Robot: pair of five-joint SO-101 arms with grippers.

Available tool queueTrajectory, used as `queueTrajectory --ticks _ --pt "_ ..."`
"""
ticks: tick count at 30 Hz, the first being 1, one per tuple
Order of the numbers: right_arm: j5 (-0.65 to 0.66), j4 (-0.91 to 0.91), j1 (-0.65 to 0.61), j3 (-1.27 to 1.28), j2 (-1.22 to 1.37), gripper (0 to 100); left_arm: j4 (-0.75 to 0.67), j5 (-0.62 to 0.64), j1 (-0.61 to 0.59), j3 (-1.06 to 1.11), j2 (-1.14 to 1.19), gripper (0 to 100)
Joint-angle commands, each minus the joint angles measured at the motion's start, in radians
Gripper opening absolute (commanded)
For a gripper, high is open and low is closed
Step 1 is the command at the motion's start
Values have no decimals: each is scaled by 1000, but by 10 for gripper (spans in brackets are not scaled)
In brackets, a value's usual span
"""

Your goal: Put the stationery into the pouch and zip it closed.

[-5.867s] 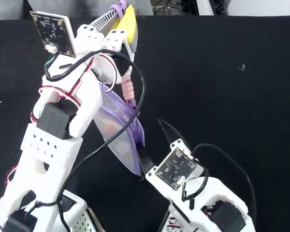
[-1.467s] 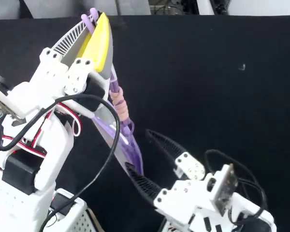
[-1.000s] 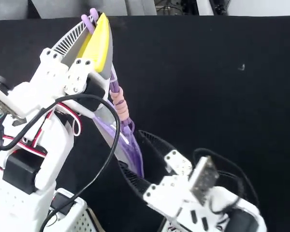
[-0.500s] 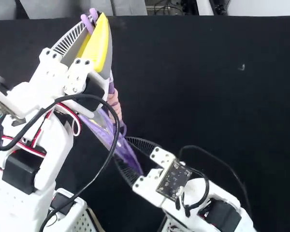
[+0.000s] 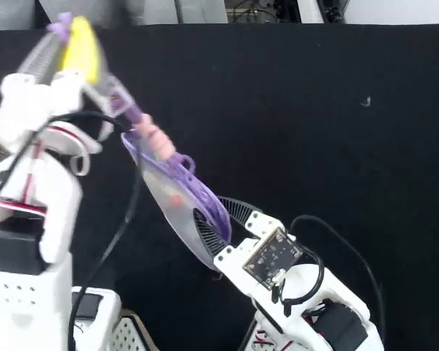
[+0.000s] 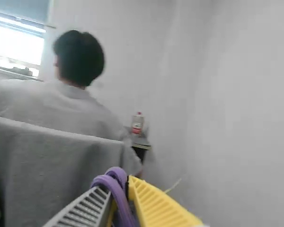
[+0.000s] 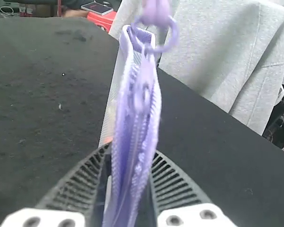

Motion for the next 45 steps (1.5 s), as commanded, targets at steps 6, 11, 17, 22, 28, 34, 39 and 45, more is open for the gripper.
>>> queueTrajectory --ticks 6,11,17,22,28,34,39,45 --pt "14 35 15 -7 -110 11 -69 5 -496 58 55 29" --pt "28 37 15 -5 -110 11 -305 5 -622 163 157 30" --pt "40 49 14 -5 -110 11 -457 3 -708 213 253 30" --pt "40 49 14 -5 -110 11 -488 -2 -725 208 333 30" --pt "41 43 14 -4 -102 11 -374 -14 -661 206 348 37" --pt "34 -17 14 47 -108 11 -58 -193 -430 162 358 193" --pt "32 -61 18 94 -108 15 31 -201 -302 166 361 199" --pt "32 -78 18 117 -108 15 169 -203 -156 159 353 224"
